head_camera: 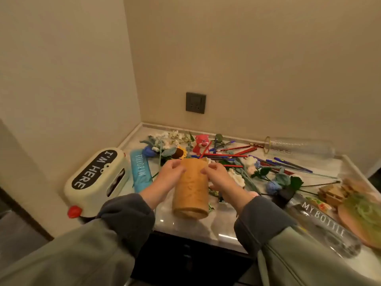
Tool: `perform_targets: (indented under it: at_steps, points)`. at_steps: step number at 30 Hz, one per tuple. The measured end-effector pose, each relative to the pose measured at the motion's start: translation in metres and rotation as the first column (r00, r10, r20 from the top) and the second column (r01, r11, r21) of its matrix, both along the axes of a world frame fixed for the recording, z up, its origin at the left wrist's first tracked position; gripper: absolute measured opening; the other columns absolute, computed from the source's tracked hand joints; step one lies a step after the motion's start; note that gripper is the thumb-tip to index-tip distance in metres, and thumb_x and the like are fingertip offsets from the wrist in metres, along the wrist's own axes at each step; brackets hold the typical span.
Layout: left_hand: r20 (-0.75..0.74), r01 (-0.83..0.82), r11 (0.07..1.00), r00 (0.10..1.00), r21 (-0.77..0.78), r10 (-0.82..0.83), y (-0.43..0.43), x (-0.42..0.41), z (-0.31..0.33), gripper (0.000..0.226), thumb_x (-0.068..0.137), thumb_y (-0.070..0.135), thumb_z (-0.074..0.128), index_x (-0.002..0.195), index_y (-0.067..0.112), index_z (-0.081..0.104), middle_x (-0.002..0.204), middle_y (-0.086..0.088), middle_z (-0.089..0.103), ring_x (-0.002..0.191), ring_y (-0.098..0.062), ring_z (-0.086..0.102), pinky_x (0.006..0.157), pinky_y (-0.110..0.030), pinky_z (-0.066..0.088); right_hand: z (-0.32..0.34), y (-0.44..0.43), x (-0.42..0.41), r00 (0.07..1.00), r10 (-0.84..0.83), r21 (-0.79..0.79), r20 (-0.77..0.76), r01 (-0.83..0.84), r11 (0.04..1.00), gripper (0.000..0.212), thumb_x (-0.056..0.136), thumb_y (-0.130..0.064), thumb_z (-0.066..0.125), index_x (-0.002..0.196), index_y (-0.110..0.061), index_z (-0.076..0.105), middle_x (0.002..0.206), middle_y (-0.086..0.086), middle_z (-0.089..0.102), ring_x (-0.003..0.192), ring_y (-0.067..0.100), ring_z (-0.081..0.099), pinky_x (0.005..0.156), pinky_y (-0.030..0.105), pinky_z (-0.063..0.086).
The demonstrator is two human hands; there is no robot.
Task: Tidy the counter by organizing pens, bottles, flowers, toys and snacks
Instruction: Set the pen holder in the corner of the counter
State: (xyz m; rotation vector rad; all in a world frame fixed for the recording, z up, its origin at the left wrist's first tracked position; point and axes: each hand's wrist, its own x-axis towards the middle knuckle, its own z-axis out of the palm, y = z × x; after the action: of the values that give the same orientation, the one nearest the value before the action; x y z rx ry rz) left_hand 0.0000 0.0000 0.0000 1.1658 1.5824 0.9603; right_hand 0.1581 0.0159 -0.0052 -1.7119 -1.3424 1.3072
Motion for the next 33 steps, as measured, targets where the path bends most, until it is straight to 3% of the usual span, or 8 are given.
perform_targets:
  at_steps: [3,6,13,16,19,24,28,33]
  points:
    - [-0.010,0.006,0.995,1.000,-0.095,-0.007,0.014,-0.001,-0.012,0.056,0.093,0.026,0.055,0.144,0.017,0.035,0.143,-0.004,0.042,0.127,-0.021,0.043,0.105,-0.036,0.038,-0.007,0.010,-0.006,1.000,-0.030,-0.096,-0.010,0.029,0.995,0.062,0.091,-0.035,0.059,0.144,-0.015,0.034,0.141,0.005,0.041,0.113,0.019,0.048,0.093,0.042,0.050]
    - [0.001,0.016,0.983,1.000,-0.180,-0.016,0.021,-0.001,-0.023,0.060,0.093,0.037,0.054,0.146,0.020,0.030,0.144,-0.006,0.040,0.123,-0.022,0.045,0.096,-0.035,0.040,-0.012,0.017,-0.011,0.998,-0.027,-0.179,-0.064,0.015,0.984,0.064,0.088,-0.044,0.060,0.140,-0.016,0.034,0.112,-0.001,0.048,0.089,0.011,0.052,0.065,0.028,0.047]
    - [0.081,-0.024,0.955,0.995,-0.296,0.050,0.028,-0.004,-0.022,0.064,0.093,0.050,0.047,0.147,0.022,0.027,0.142,-0.008,0.042,0.123,-0.027,0.047,0.092,-0.039,0.042,-0.017,0.032,-0.019,0.983,0.122,-0.137,-0.138,-0.141,0.980,0.070,0.081,-0.052,0.068,0.137,-0.021,0.041,0.124,0.003,0.056,0.107,0.020,0.057,0.085,0.034,0.051]
    - [0.107,-0.045,0.956,0.991,-0.288,0.079,0.030,-0.008,-0.004,0.061,0.093,0.051,0.047,0.145,0.024,0.029,0.142,-0.007,0.042,0.123,-0.027,0.046,0.098,-0.043,0.044,-0.002,0.042,-0.020,0.976,0.192,-0.106,-0.103,-0.203,0.973,0.071,0.078,-0.057,0.068,0.135,-0.023,0.043,0.120,0.001,0.057,0.103,0.017,0.058,0.074,0.030,0.050]
    - [0.127,-0.069,0.975,0.987,-0.212,0.098,0.036,-0.014,0.021,0.062,0.093,0.050,0.049,0.145,0.023,0.029,0.140,-0.007,0.043,0.120,-0.025,0.047,0.095,-0.041,0.046,0.022,0.057,-0.020,0.957,0.257,-0.105,-0.134,-0.272,0.957,0.083,0.071,-0.068,0.069,0.135,-0.029,0.034,0.122,-0.001,0.053,0.105,0.019,0.057,0.070,0.030,0.049]
    - [0.134,-0.151,0.987,0.981,0.057,0.143,0.056,-0.027,0.068,0.047,0.095,0.040,0.050,0.138,0.027,0.037,0.117,0.007,0.053,0.093,-0.005,0.053,0.065,-0.023,0.044,0.070,0.090,-0.032,0.907,0.373,0.075,-0.195,-0.365,0.928,0.068,0.067,-0.061,0.077,0.123,-0.036,0.048,0.116,-0.005,0.062,0.099,0.013,0.062,0.065,0.025,0.050]
    - [0.113,-0.149,0.957,0.986,0.248,0.125,0.070,-0.041,0.095,0.038,0.100,0.026,0.042,0.138,0.032,0.039,0.133,0.004,0.051,0.111,-0.011,0.053,0.082,-0.027,0.047,0.099,0.120,-0.050,0.868,0.448,0.284,-0.214,-0.384,0.879,0.088,0.057,-0.054,0.086,0.130,-0.036,0.040,0.122,-0.005,0.059,0.108,0.015,0.060,0.085,0.038,0.056]
    - [0.122,-0.136,0.903,0.988,0.407,0.094,0.086,-0.063,0.121,0.037,0.103,0.024,0.032,0.123,0.053,0.044,0.119,0.032,0.053,0.114,0.005,0.049,0.090,-0.023,0.045,0.127,0.156,-0.075,0.847,0.509,0.482,-0.155,-0.385,0.787,0.103,0.051,-0.050,0.091,0.134,-0.034,0.032,0.126,-0.012,0.053,0.113,0.011,0.056,0.090,0.037,0.053]
